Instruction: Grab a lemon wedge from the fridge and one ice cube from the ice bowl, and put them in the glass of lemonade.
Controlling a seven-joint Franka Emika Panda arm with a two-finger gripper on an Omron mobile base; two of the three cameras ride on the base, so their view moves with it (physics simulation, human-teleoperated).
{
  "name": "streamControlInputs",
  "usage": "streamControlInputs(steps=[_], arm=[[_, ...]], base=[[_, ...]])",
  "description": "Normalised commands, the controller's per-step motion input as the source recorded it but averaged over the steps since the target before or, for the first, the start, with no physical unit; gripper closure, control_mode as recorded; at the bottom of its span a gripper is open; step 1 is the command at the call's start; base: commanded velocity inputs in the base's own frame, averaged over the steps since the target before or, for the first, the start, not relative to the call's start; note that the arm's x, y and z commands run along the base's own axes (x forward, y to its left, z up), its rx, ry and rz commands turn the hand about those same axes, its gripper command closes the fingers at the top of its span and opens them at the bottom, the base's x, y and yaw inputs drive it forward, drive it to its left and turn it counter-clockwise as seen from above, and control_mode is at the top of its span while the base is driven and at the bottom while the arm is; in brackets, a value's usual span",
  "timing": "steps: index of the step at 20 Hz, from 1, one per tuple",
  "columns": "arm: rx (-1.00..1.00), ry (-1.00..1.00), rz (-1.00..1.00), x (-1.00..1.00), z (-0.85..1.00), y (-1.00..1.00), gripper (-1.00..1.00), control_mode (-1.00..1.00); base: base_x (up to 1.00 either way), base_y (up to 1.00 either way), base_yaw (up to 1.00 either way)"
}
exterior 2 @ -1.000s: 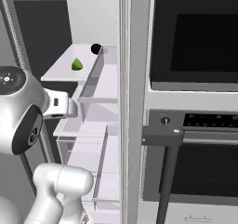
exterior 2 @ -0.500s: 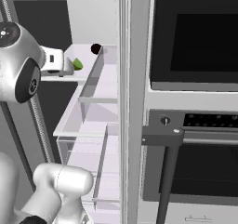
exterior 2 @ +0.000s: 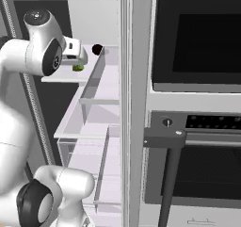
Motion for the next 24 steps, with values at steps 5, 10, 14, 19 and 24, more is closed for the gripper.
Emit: streamControlInputs(steps=[5, 10, 14, 19, 24], arm=[[0.00, 0.00, 0.00, 0.97, -0.48, 0.07, -1.00, -1.00], [0.00, 0.04, 0.00, 0.68, -0.18, 0.17, -1.00, -1.00], [-0.02, 0.12, 0.00, 0.58, 0.11, 0.10, -1.00, -1.00], [-0.01, 0.10, 0.00, 0.59, 0.03, 0.14, -1.00, -1.00], [0.00, 0.01, 0.00, 0.56, -0.06, 0.13, -1.00, -1.00]], base=[[0.00, 0.00, 0.00], [0.00, 0.00, 0.00], [0.00, 0.00, 0.00], [0.00, 0.00, 0.00], [0.00, 0.00, 0.00]])
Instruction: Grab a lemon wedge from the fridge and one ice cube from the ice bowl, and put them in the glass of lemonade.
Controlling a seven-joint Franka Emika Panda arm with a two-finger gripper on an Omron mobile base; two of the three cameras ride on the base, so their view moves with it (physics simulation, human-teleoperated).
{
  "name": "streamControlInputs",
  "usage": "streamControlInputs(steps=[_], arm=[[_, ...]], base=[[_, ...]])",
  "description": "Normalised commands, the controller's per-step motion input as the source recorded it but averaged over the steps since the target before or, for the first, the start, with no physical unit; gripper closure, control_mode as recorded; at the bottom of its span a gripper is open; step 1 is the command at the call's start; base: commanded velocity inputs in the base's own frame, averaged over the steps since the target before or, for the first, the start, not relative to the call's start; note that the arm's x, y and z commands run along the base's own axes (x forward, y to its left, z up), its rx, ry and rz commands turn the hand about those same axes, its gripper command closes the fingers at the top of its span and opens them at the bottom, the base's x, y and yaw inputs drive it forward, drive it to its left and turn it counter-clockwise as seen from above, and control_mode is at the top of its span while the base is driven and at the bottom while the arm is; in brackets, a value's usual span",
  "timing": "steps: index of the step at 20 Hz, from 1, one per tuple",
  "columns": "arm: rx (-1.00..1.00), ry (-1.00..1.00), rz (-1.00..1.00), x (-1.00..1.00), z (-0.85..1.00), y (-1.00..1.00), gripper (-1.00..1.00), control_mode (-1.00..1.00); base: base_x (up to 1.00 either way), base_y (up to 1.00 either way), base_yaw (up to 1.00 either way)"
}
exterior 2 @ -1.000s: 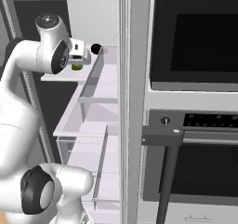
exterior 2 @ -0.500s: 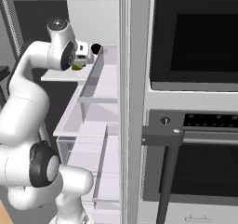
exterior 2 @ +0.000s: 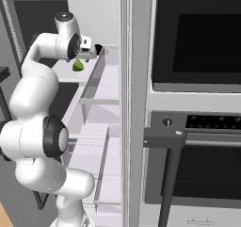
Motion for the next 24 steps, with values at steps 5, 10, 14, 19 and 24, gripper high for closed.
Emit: streamControlInputs(steps=[5, 10, 14, 19, 24], arm=[[0.00, 0.05, 0.00, -0.13, 0.00, 0.00, -1.00, -1.00], [0.00, 0.08, 0.00, -0.04, -0.20, 0.00, -1.00, -1.00], [0.00, 0.00, 0.00, 0.00, -0.38, 0.00, -1.00, -1.00], [0.00, 0.00, 0.00, 0.00, -0.43, 0.00, -1.00, -1.00], [0.00, -0.01, 0.00, -0.05, -0.21, 0.00, -1.00, -1.00]], base=[[0.00, 0.00, 0.00], [0.00, 0.00, 0.00], [0.00, 0.00, 0.00], [0.00, 0.00, 0.00], [0.00, 0.00, 0.00]])
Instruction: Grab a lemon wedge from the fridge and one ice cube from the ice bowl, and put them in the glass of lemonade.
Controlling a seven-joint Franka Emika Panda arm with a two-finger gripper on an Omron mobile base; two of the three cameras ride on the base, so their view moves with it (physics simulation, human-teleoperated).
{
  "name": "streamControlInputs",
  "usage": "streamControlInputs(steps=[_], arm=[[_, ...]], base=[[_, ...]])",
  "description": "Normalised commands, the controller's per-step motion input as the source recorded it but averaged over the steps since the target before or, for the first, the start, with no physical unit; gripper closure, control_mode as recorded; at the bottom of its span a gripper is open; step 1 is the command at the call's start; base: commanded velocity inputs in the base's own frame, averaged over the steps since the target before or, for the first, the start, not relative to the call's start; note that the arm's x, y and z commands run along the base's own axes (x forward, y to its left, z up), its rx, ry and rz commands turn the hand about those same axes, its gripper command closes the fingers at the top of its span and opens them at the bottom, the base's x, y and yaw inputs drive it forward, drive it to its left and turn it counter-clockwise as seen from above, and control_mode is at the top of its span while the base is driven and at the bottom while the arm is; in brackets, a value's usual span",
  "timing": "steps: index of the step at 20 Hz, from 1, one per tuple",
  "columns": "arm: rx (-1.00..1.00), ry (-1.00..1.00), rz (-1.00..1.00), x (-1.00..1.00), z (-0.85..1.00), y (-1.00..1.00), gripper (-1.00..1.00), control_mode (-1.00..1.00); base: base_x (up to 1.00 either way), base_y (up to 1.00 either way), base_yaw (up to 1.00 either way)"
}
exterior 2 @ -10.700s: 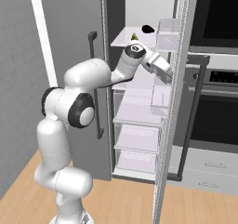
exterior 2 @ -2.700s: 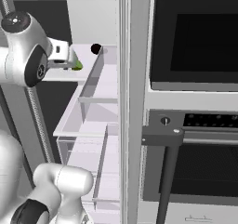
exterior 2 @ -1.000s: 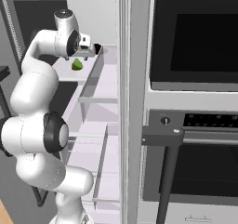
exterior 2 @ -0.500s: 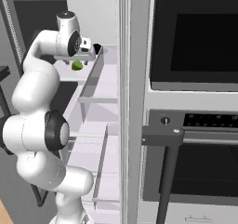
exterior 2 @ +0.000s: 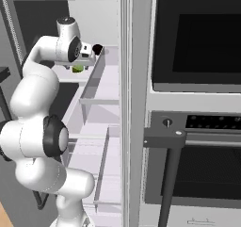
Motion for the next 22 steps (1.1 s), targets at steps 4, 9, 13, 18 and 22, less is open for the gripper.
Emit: streamControlInputs(steps=[4, 9, 13, 18, 22], arm=[[0.00, -0.06, 0.00, -0.03, -0.02, 0.00, -1.00, -1.00], [0.00, 0.00, 0.00, 0.00, -0.03, 0.00, -1.00, -1.00], [0.00, 0.00, 0.00, -0.01, -0.02, 0.00, 1.00, -1.00], [0.00, 0.00, 0.00, -0.01, 0.00, 0.00, 1.00, -1.00], [0.00, 0.00, 0.00, -0.44, 0.00, -0.08, 1.00, -1.00]], base=[[0.00, 0.00, 0.00], [0.00, 0.00, 0.00], [0.00, 0.00, 0.00], [0.00, 0.00, 0.00], [0.00, 0.00, 0.00]])
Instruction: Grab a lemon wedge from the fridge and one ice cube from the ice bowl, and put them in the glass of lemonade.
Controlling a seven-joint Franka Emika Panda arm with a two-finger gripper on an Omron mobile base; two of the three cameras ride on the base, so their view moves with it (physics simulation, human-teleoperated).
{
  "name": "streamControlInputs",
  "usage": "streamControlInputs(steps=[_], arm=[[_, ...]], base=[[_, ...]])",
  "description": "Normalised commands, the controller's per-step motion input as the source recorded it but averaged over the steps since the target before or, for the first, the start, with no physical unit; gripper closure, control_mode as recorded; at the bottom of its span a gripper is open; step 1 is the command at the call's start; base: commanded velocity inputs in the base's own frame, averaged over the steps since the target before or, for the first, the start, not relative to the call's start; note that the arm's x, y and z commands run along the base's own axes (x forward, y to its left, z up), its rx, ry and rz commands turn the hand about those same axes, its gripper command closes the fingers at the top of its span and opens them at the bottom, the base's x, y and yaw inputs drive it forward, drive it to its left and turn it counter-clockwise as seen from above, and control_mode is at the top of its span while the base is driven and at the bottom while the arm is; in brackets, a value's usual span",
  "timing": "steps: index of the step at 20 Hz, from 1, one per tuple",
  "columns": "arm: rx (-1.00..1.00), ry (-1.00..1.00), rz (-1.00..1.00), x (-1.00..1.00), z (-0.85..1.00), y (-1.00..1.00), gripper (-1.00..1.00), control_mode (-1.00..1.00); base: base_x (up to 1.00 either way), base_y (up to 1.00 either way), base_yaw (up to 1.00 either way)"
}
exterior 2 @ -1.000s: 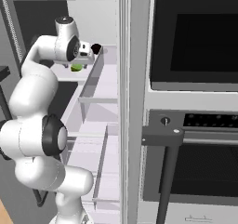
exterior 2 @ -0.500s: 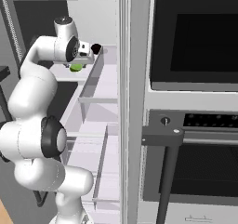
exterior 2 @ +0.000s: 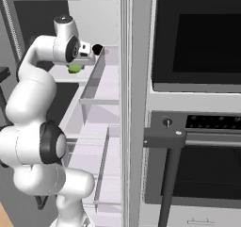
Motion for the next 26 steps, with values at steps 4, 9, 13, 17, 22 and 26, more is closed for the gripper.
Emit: streamControlInputs(steps=[4, 9, 13, 17, 22, 26], arm=[[0.04, 0.00, 0.00, -0.99, 0.00, -0.37, 1.00, -1.00], [0.08, -0.05, 0.00, -1.00, 0.00, -0.45, 1.00, -1.00], [0.00, 0.00, 0.00, -1.00, 0.00, -0.19, 1.00, -1.00], [0.00, 0.01, 0.00, -1.00, -0.11, -0.10, 1.00, -1.00], [-0.05, 0.08, -0.06, -1.00, -0.43, 0.00, 1.00, -1.00], [-0.05, 0.21, -0.15, -0.74, -0.40, 0.00, 1.00, -1.00]], base=[[0.00, 0.00, 0.00], [0.00, 0.00, 0.00], [0.00, 0.00, 0.00], [0.00, 0.00, 0.00], [0.00, 0.00, 0.00], [0.00, 0.00, 0.00]])
